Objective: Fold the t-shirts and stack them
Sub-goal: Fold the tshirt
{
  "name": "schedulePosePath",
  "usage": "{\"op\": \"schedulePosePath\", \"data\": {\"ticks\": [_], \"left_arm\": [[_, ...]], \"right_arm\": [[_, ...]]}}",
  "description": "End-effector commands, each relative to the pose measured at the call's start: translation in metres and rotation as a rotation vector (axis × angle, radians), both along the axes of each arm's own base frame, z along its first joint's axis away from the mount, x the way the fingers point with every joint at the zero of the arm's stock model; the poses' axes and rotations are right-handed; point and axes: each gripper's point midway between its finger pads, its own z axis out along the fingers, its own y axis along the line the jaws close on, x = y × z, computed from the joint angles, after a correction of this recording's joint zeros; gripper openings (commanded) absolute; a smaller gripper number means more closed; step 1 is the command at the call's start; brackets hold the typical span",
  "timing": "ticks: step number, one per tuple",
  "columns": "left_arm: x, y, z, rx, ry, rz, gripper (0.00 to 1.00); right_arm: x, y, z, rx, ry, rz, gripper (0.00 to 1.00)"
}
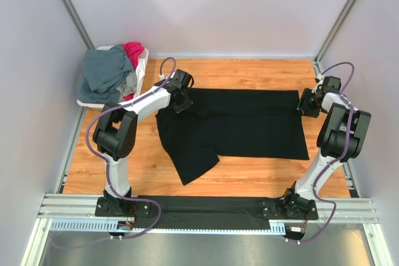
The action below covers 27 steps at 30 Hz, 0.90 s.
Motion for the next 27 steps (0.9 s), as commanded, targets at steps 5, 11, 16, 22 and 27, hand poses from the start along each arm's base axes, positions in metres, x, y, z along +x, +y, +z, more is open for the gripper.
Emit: {"op": "schedulePosePath", "data": {"ticks": [5, 11, 16, 22, 27], "left_arm": [[0.012, -0.001, 0.024, -0.029, -0.065, -0.009, 0.00], [0.012, -0.001, 0.022, -0.034, -0.060, -0.004, 0.00], [0.013, -0.002, 0.022, -0.037, -0.060, -0.005, 0.00], [0.018, 0.001, 0.040, -0.018, -0.090, -0.020, 0.00], [0.021, 0.002, 0.058, -0.009, -0.121, -0.034, 0.00]], "right_arm": [[0.006, -0.004, 0.009, -0.037, -0.021, 0.030, 0.52], [0.008, -0.003, 0.008, -0.027, -0.023, 0.033, 0.36], [0.008, -0.002, 0.005, -0.020, -0.011, 0.029, 0.13], [0.011, -0.001, 0.026, 0.005, -0.023, -0.010, 0.00], [0.011, 0.000, 0.044, 0.024, 0.000, -0.029, 0.02]]}}
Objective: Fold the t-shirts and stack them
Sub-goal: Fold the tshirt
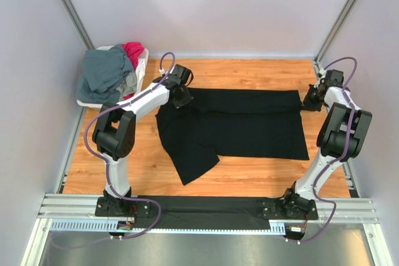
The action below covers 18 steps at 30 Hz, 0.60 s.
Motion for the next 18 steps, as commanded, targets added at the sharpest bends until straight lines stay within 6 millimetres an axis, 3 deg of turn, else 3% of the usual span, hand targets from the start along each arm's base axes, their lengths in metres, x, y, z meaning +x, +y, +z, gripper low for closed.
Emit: {"op": "schedulePosePath", "data": {"ticks": [1, 5, 9, 15, 18], "left_arm": [[0.011, 0.003, 0.047, -0.003, -0.102, -0.019, 0.00], [0.011, 0.009, 0.054, 0.017, -0.117, -0.011, 0.00], [0.008, 0.017, 0.057, 0.032, -0.127, 0.004, 0.00], [0.000, 0.026, 0.053, 0.046, -0.113, 0.006, 0.00], [-0.006, 0.029, 0.043, 0.051, -0.094, 0.004, 0.00]], "right_arm": [[0.004, -0.002, 0.028, 0.002, -0.010, -0.025, 0.02], [0.006, 0.002, 0.034, 0.029, -0.006, -0.019, 0.03], [0.001, 0.010, 0.026, 0.082, 0.034, -0.013, 0.02], [-0.014, 0.016, 0.014, 0.130, 0.133, -0.046, 0.03], [-0.020, 0.016, 0.011, 0.123, 0.148, -0.062, 0.10]]}}
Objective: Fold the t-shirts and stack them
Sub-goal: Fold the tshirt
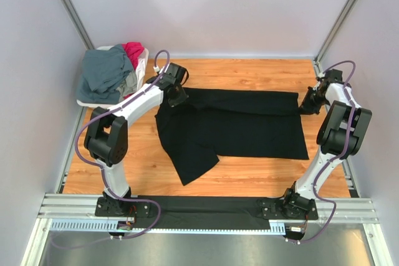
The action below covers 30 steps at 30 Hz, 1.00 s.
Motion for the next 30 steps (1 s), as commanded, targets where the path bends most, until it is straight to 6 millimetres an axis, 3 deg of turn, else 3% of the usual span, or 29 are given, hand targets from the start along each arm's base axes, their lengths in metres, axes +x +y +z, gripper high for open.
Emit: {"op": "schedulePosePath", "data": {"ticks": [1, 8, 15, 21, 26, 29, 30], "left_arm": [[-0.005, 0.012, 0.007, 0.023, -0.019, -0.001, 0.00], [-0.005, 0.006, -0.005, 0.007, -0.018, -0.038, 0.00], [-0.006, 0.005, -0.014, 0.023, 0.007, -0.057, 0.00], [-0.015, 0.010, -0.020, 0.091, 0.024, -0.060, 0.00], [-0.024, 0.016, -0.022, 0.126, 0.042, -0.065, 0.01], [-0.033, 0.019, -0.023, 0.142, 0.048, -0.071, 0.24], [-0.034, 0.020, -0.019, 0.139, 0.040, -0.076, 0.43]], "right_arm": [[-0.004, -0.001, 0.004, 0.003, 0.022, -0.032, 0.14], [-0.005, 0.000, -0.003, 0.022, 0.064, -0.031, 0.43], [0.008, 0.006, 0.026, 0.050, -0.017, -0.025, 0.43], [0.025, 0.016, 0.059, 0.042, -0.128, -0.039, 0.34], [0.044, 0.043, 0.050, 0.031, -0.140, 0.021, 0.28], [0.046, 0.051, 0.026, 0.016, -0.077, 0.040, 0.27], [0.044, 0.052, 0.015, 0.007, -0.047, 0.039, 0.27]]}}
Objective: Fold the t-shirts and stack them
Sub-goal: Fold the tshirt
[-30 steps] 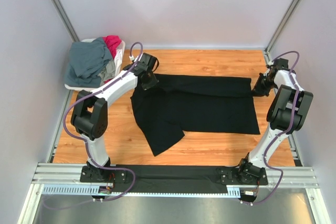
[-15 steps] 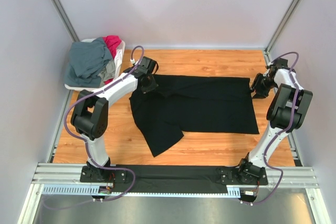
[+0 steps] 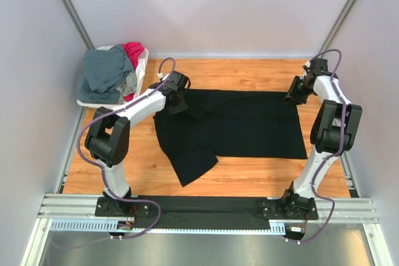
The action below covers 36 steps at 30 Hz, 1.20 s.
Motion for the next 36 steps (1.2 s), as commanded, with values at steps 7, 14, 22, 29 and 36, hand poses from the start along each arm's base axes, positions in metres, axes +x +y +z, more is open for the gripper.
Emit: {"op": "schedulePosePath", "data": {"ticks": [7, 14, 22, 29, 36], "left_arm": [[-0.014, 0.015, 0.044, 0.031, -0.078, -0.023, 0.81], [0.011, 0.028, 0.066, 0.052, -0.161, 0.014, 0.94], [0.029, 0.047, 0.033, 0.018, -0.120, 0.098, 0.82], [0.042, 0.047, 0.020, -0.042, -0.107, 0.087, 0.78], [0.043, 0.025, 0.003, -0.096, -0.073, 0.008, 0.75]], "right_arm": [[-0.015, -0.021, -0.049, -0.150, 0.168, -0.049, 0.27], [-0.030, -0.035, -0.068, -0.220, 0.251, -0.079, 0.29], [-0.038, -0.045, -0.077, -0.268, 0.301, -0.096, 0.23], [-0.040, -0.057, -0.059, -0.239, 0.299, -0.149, 0.20], [0.001, -0.006, 0.029, -0.200, 0.044, -0.037, 0.33]]}}
